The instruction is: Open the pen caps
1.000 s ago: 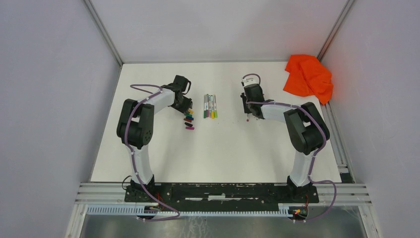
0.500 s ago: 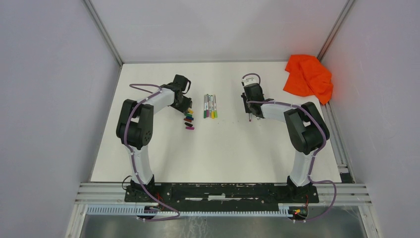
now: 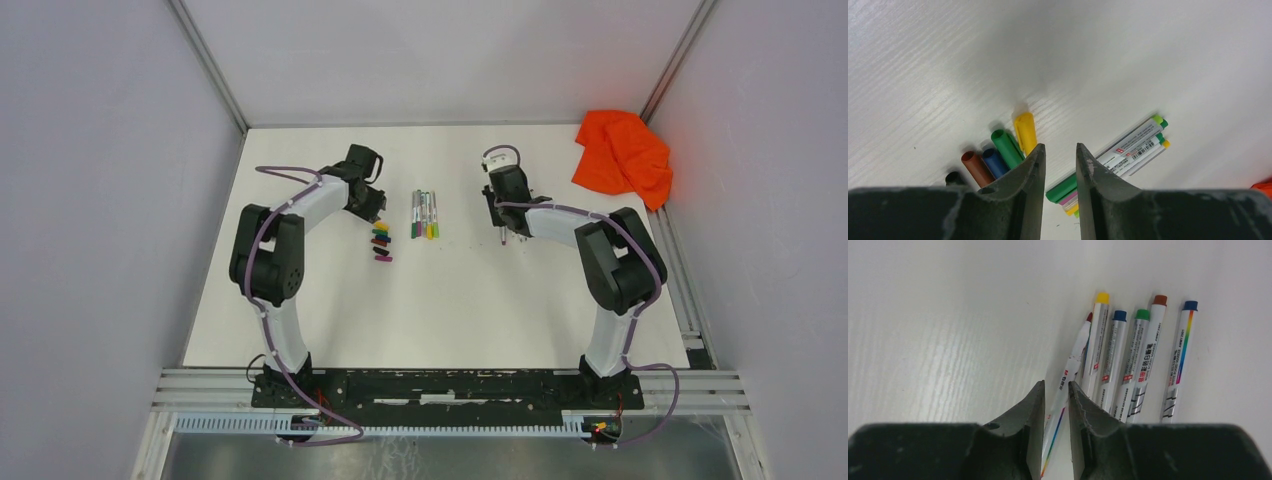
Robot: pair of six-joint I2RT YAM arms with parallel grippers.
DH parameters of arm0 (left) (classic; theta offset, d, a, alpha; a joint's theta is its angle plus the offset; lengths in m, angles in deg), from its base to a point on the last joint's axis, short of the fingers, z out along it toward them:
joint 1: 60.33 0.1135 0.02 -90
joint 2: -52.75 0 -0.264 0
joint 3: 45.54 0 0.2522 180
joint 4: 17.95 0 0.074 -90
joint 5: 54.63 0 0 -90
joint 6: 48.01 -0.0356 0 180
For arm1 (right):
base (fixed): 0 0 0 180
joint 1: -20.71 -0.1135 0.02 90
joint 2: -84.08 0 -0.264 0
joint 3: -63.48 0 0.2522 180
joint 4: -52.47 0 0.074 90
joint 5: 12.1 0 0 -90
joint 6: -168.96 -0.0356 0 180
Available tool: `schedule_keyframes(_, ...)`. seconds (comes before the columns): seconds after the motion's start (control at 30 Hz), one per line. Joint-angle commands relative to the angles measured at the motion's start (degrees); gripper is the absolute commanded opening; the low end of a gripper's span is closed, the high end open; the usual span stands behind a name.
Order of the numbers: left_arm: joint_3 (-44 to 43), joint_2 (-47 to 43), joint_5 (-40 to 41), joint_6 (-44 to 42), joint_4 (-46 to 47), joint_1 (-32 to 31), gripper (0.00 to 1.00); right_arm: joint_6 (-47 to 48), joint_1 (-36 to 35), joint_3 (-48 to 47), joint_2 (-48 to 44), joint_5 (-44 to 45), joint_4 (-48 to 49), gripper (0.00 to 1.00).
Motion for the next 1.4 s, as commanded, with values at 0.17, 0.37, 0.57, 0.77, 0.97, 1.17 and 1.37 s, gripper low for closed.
schedule_keyframes(0.17,-0.5,-6.0,2.5,-2.8,2.7,0.3,0.33,0.4,-3.7,-8.4,-0.9,-0.2,-2.0,0.29)
schedule_keyframes(0.37,0.7,-7.6,2.2,-6.5,5.2,0.0,0.32,-1.2,-6.0,-16.5,4.4,-3.7,-5.1,0.30)
schedule_keyframes(0.57,1.9,-8.6,2.2,-11.2,7.5,-0.6,0.31,-3.6,-7.9,-25.4,10.8,-6.4,-7.8,0.31)
schedule_keyframes(0.77,2.6,-9.8,4.3,-14.2,8.3,-1.7,0.30,-4.4,-9.3,-32.8,16.2,-7.0,-10.9,0.31)
schedule_keyframes(0.97,3.1,-10.4,5.9,-16.3,8.3,-2.4,0.30,-5.0,-10.6,-36.9,19.8,-6.7,-12.7,0.32)
schedule_keyframes(1.17,3.9,-10.9,6.5,-17.2,8.3,-2.4,0.30,-5.4,-11.6,-38.9,22.0,-5.4,-13.7,0.32)
schedule_keyframes(1.37,4.4,-11.5,7.0,-17.8,8.5,-2.3,0.29,-5.5,-11.8,-40.2,23.5,-4.4,-14.8,0.32)
